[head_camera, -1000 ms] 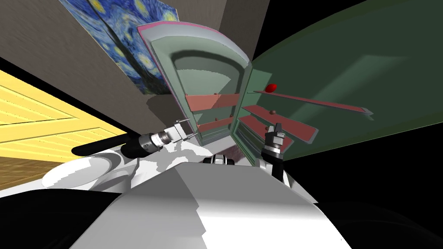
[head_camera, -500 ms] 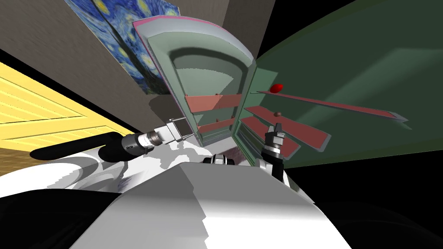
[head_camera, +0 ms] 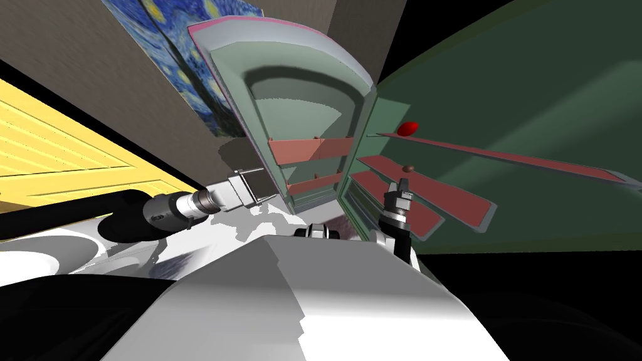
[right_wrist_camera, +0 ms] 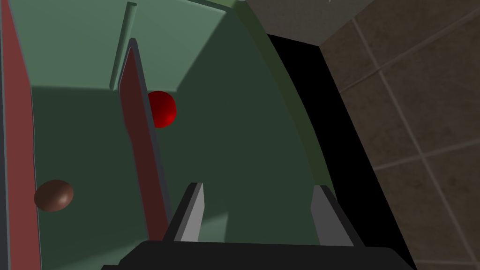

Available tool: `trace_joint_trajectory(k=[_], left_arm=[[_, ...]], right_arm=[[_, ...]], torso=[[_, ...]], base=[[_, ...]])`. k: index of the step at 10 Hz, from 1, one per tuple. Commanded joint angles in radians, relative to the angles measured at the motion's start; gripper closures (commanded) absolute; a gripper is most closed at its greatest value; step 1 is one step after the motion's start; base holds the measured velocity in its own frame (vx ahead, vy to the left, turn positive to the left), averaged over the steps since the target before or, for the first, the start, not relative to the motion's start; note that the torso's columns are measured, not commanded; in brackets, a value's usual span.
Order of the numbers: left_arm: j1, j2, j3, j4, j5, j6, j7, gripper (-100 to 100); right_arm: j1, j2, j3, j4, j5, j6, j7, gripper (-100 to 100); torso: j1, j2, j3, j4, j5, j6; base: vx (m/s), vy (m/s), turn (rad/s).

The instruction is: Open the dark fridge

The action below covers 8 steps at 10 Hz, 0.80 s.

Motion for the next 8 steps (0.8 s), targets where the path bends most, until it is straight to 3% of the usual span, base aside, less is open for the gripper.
trace_joint_trajectory(k=[1,2,3,8], left_arm=[[0.001,0.029,0.083,-0.008,0.083,0.029,0.030,-100],[0.002,0.023,0.067,-0.006,0.067,0.021,0.024,-100],[0.002,0.024,0.071,-0.006,0.071,0.025,0.025,0],[0.002,0.024,0.071,-0.006,0.070,0.024,0.025,0]], right_arm=[[0.000,0.000,0.000,0.000,0.000,0.000,0.000,0],[0.000,0.000,0.000,0.000,0.000,0.000,0.000,0],[0.000,0.000,0.000,0.000,0.000,0.000,0.000,0],[0.000,0.000,0.000,0.000,0.000,0.000,0.000,0]], torso=[[0.000,-0.001,0.000,0.000,0.000,0.000],[-0.001,-0.001,-0.001,0.000,0.000,0.000],[0.000,0.000,0.000,0.000,0.000,0.001],[-0.001,-0.001,-0.001,0.000,0.000,0.000]], base=[[0.068,-0.038,0.114],[0.031,-0.019,0.025],[0.006,-0.004,-0.004],[0.000,0.000,0.000]])
